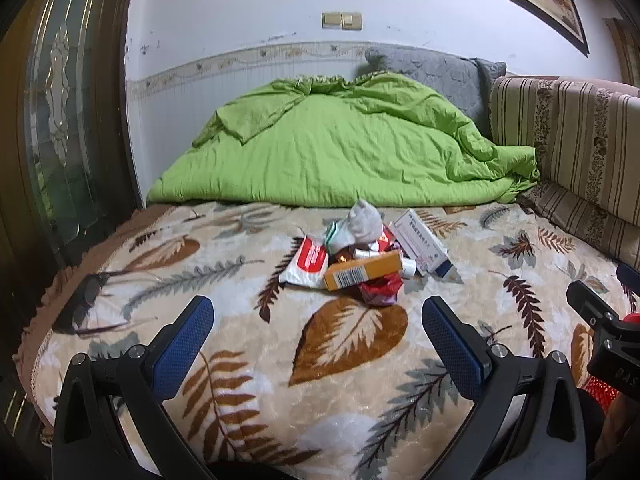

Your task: Collect trash

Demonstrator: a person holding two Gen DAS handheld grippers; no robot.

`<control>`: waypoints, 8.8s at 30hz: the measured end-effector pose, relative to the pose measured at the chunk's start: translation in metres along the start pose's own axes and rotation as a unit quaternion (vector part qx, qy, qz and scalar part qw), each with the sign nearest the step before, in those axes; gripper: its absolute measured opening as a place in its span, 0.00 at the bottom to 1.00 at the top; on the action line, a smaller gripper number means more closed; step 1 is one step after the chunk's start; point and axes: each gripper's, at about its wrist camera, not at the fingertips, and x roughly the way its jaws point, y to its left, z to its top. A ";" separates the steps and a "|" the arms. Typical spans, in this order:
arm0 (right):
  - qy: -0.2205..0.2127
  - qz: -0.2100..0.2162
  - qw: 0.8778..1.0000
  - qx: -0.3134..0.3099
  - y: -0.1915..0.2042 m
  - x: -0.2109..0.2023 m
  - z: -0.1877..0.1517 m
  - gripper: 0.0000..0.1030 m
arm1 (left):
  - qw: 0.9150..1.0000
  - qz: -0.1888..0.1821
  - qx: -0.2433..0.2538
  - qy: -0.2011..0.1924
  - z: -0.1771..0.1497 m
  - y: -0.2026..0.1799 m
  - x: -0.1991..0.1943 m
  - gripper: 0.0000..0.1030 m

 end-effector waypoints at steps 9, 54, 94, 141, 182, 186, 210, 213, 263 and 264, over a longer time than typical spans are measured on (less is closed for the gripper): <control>0.029 -0.001 1.000 0.010 -0.003 0.012 -0.004 1.00 | 1.000 -0.002 0.000 0.007 -0.001 0.002 0.003 1.00; 0.101 0.024 0.995 0.006 0.002 0.040 -0.009 1.00 | 0.998 -0.023 -0.022 0.057 -0.009 0.009 0.025 1.00; 0.182 0.127 0.966 0.134 -0.022 0.090 -0.019 0.79 | 0.906 -0.341 -0.045 0.248 0.037 -0.034 0.191 0.54; 0.167 0.117 0.950 0.236 -0.059 0.090 -0.026 0.79 | 0.946 -0.219 0.074 0.226 -0.013 -0.077 0.169 0.55; 0.218 0.206 0.929 0.215 0.001 0.177 -0.002 0.20 | 0.984 -0.117 -0.020 0.132 -0.028 -0.020 0.129 0.46; 0.205 0.192 0.934 0.219 -0.017 0.146 -0.002 0.20 | 0.984 -0.132 -0.007 0.123 -0.024 -0.030 0.113 0.46; 0.125 0.171 0.955 0.206 -0.071 0.017 0.019 0.20 | 0.975 -0.207 0.041 0.070 0.010 -0.078 0.028 0.46; 0.121 0.165 0.956 0.213 -0.079 0.008 0.018 0.20 | 0.973 -0.214 0.046 0.068 0.012 -0.084 0.024 0.46; 0.145 -0.111 0.929 0.321 -0.297 -0.117 -0.065 0.22 | 0.816 -0.502 0.225 0.179 -0.009 -0.352 -0.026 0.47; 0.149 -0.116 0.928 0.322 -0.299 -0.116 -0.066 0.23 | 0.813 -0.502 0.229 0.184 -0.011 -0.358 -0.025 0.53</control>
